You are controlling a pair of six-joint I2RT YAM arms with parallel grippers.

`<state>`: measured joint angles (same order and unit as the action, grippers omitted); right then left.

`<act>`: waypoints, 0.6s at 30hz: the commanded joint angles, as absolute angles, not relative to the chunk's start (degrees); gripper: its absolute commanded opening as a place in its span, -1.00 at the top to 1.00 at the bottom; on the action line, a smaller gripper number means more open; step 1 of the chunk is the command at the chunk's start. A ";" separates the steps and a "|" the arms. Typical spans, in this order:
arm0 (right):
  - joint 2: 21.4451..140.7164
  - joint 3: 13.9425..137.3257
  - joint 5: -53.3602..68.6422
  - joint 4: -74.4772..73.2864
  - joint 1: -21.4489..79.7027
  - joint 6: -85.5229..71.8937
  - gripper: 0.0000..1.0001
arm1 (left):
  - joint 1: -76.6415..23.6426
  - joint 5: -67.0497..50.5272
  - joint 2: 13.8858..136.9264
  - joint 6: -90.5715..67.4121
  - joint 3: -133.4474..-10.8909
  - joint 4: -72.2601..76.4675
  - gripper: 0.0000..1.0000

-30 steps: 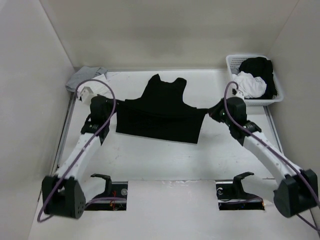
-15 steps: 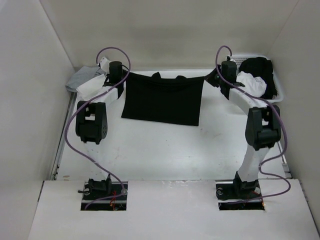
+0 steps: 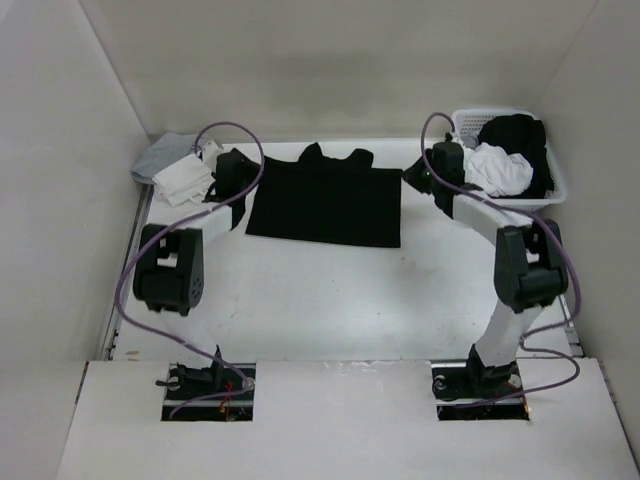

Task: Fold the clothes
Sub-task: Fold the tank top

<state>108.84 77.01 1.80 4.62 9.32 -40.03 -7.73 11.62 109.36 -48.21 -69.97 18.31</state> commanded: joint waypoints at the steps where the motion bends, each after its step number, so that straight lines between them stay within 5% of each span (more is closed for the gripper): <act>1: 97.32 65.35 -1.05 11.41 14.01 -39.72 0.71 | -11.29 12.83 96.18 -46.23 -57.35 26.37 0.17; 2: 95.03 61.56 -1.49 12.12 15.15 -40.16 0.93 | -11.55 13.35 94.33 -46.49 -53.30 26.11 0.18; 5: 89.49 51.62 -2.63 13.27 18.23 -41.39 0.97 | -10.86 12.13 90.45 -48.86 -43.45 24.26 0.26; 13: 77.70 34.99 -5.28 16.08 19.55 -42.89 0.38 | -6.73 9.14 84.29 -51.77 -30.42 25.14 0.30; 18: 78.39 30.68 -4.83 17.83 19.55 -43.85 0.23 | -4.35 6.77 88.58 -53.96 -30.15 28.02 0.27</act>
